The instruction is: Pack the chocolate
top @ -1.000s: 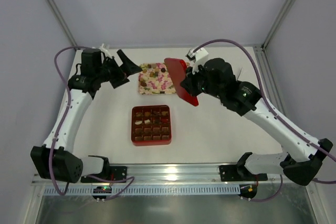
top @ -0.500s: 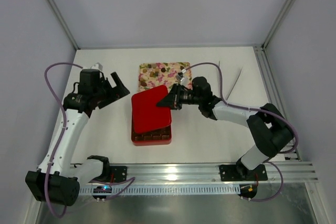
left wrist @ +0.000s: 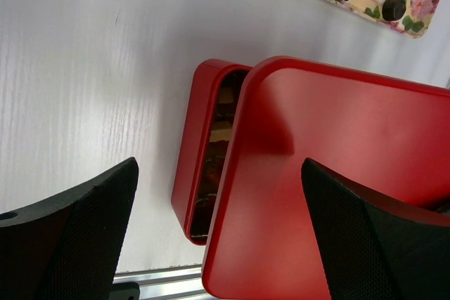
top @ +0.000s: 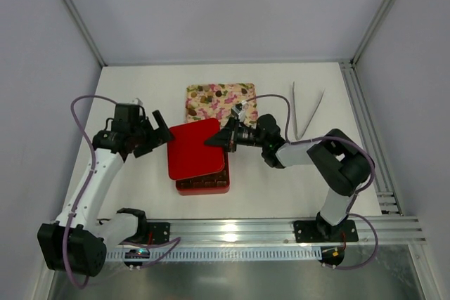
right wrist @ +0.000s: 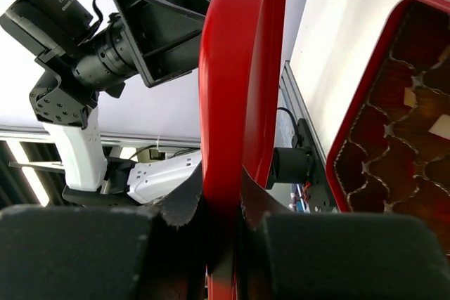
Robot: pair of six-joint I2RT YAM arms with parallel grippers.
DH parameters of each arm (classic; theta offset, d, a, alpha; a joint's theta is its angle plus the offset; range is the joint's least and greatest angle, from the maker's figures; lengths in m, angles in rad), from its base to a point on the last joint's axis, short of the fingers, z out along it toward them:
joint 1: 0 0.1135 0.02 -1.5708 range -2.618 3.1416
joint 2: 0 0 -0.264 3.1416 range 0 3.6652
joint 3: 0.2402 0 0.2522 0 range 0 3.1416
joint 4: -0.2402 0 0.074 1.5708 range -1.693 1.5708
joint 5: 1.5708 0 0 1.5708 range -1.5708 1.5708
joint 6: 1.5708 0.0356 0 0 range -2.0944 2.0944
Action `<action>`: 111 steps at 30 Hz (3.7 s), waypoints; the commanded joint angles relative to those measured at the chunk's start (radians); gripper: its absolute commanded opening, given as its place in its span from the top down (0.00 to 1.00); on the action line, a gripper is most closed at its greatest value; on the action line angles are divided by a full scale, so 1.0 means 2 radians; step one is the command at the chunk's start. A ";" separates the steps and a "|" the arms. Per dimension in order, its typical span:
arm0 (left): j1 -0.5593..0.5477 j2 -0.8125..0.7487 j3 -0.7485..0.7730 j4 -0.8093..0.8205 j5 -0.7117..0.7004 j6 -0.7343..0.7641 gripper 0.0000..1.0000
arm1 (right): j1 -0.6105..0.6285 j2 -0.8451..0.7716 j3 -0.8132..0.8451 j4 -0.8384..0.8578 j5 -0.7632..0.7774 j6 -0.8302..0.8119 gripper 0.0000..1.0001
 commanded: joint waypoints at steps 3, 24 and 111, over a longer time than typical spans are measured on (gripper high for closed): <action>0.001 -0.004 -0.017 0.030 0.001 -0.005 0.05 | 0.004 0.028 -0.017 0.096 0.017 0.012 0.96; -0.011 0.007 -0.075 0.085 0.034 -0.028 0.07 | 0.007 0.091 -0.046 0.152 0.026 0.013 0.96; -0.174 0.147 -0.040 0.077 -0.043 -0.026 0.16 | -0.079 -0.051 -0.195 -0.004 0.036 -0.142 0.47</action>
